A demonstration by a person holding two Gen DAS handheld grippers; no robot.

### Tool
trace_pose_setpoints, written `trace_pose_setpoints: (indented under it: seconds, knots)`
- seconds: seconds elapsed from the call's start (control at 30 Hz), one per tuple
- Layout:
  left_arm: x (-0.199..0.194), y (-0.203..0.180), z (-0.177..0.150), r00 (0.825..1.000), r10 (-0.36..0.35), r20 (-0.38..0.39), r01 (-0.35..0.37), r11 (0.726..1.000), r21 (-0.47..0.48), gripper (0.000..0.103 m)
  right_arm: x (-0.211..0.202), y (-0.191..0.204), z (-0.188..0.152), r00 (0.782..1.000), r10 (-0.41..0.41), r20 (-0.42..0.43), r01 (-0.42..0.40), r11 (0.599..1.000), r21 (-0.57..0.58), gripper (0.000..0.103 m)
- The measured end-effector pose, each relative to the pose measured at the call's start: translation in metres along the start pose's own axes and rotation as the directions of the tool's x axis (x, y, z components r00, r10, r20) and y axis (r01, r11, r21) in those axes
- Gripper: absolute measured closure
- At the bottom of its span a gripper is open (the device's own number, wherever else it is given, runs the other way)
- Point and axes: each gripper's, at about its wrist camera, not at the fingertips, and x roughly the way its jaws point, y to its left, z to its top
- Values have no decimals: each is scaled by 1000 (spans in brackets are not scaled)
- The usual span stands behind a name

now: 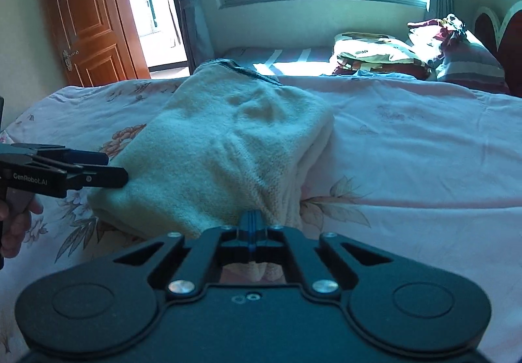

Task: Fold small clothes

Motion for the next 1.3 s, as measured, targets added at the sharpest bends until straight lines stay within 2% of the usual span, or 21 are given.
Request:
trace_pose_setpoints:
  seconds: [0.2,0.27,0.3,0.33,0.4,0.43,0.47,0.53,0.6,0.63,0.7,0.83,0.9,0.93,1.0,1.13,1.3]
  knots:
    - [-9,-1,2,1000,22,4,-22,1000,-17,11,-8,-3,9,1000,3,-13,-3,999,48,103]
    - [-18,-7,16,997,37,61,-36,999,-15,11,-20,-3,20,999,1,53,-4,998,70,92]
    - [-18,-9,24,997,25,69,-23,999,-25,11,-21,-4,26,997,-5,73,0,997,79,83]
    - [-16,-11,30,997,18,71,-16,1000,-25,11,-17,-5,34,997,-18,77,11,996,86,82]
    - [-7,-22,43,998,-9,64,9,1000,8,13,-7,-5,44,997,-17,69,11,996,87,83]
    - [-4,-24,46,998,-27,64,27,1000,12,20,-1,-4,47,998,-18,65,13,997,78,85]
    - [1,-28,48,998,-45,52,45,999,12,33,4,-2,49,998,-21,58,17,998,67,86]
    - [13,-34,47,997,-80,12,80,997,18,34,18,-2,48,999,-34,24,33,998,49,87]
    - [28,-37,42,995,-87,-44,89,995,39,33,33,-7,43,998,-31,-46,34,998,58,89]
    - [29,-38,43,995,-83,-48,86,994,61,33,33,-9,42,999,-18,-45,21,998,66,89]
    - [25,-30,57,996,-88,-7,88,995,46,33,27,-12,49,1000,-5,-8,6,998,64,87]
    - [45,-5,98,997,-38,72,39,999,-13,33,42,-19,83,998,-16,53,13,998,66,83]
    - [61,8,112,996,-46,79,50,997,-60,33,58,-20,102,998,-8,59,5,999,51,84]
    - [72,15,115,995,-72,73,79,993,-92,33,67,-20,109,998,-10,55,8,999,42,84]
    - [90,21,113,991,-113,65,121,985,-127,33,82,-20,115,999,-21,39,19,999,29,85]
    - [116,17,97,995,-96,39,100,988,-114,33,110,-31,101,998,-52,-44,53,998,33,87]
    - [105,11,102,994,-75,84,81,994,-73,33,100,-33,96,999,-45,-10,46,998,43,85]
